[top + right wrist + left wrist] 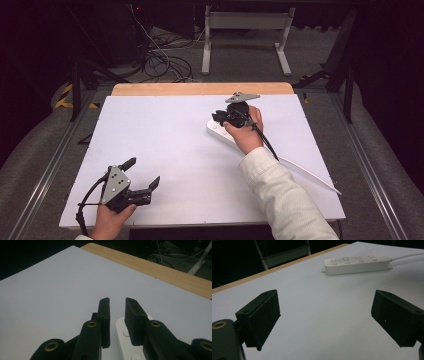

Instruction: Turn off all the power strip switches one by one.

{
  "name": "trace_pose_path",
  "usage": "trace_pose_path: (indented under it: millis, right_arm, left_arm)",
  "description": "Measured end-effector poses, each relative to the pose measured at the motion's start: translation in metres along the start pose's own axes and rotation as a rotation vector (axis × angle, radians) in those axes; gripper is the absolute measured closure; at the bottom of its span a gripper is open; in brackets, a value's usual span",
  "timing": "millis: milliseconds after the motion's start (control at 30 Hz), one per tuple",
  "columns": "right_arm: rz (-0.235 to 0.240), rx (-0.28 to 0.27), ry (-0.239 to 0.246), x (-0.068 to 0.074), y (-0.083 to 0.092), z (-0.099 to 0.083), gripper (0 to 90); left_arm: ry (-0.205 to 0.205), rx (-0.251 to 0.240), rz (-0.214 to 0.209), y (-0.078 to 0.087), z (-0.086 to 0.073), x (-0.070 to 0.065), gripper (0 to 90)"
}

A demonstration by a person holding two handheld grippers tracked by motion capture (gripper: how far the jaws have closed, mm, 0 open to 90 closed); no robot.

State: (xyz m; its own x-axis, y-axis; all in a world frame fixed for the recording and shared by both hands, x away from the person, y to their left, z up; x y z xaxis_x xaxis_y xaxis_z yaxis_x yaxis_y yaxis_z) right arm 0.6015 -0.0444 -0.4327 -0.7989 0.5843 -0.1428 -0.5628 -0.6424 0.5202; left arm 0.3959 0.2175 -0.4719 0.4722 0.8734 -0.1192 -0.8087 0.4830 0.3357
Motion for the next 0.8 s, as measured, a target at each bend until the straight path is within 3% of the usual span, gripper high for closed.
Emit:
trace_pose_path:
  millis: [267, 467, 633, 800]
  right_arm:
    - [0.012, 0.011, 0.019, 0.006, 0.004, 0.0, 73.3]
    - [0.013, -0.014, 0.032, 0.008, 0.011, 0.004, 63.7]
    - [0.036, -0.02, 0.027, 0.011, 0.025, 0.004, 61.7]
    - [0.036, -0.041, 0.057, 0.014, 0.042, 0.004, 55.4]
  left_arm:
    - [-0.001, -0.002, -0.001, 0.0, 0.0, 0.001, 9.2]
    - [0.002, -0.001, 0.001, 0.0, 0.0, 0.001, 9.2]
    - [0.004, 0.0, 0.002, 0.0, 0.0, 0.001, 9.2]
    - [0.011, -0.003, 0.004, 0.0, 0.0, 0.002, 9.3]
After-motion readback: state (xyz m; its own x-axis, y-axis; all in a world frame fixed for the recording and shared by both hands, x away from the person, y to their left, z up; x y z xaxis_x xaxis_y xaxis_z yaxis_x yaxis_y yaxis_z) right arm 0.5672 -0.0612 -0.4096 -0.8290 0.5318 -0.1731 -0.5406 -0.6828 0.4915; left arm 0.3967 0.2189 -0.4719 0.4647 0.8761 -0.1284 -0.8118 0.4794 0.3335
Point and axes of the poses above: each handheld gripper's, and its own axes: y roughly backward along the jaws, z roughly out of its top, x roughly to its left, the point moved 6 cm from there along -y, roughly forward along the jaws, and after that the axes turned 15 degrees about y, right-handed, at the moved point
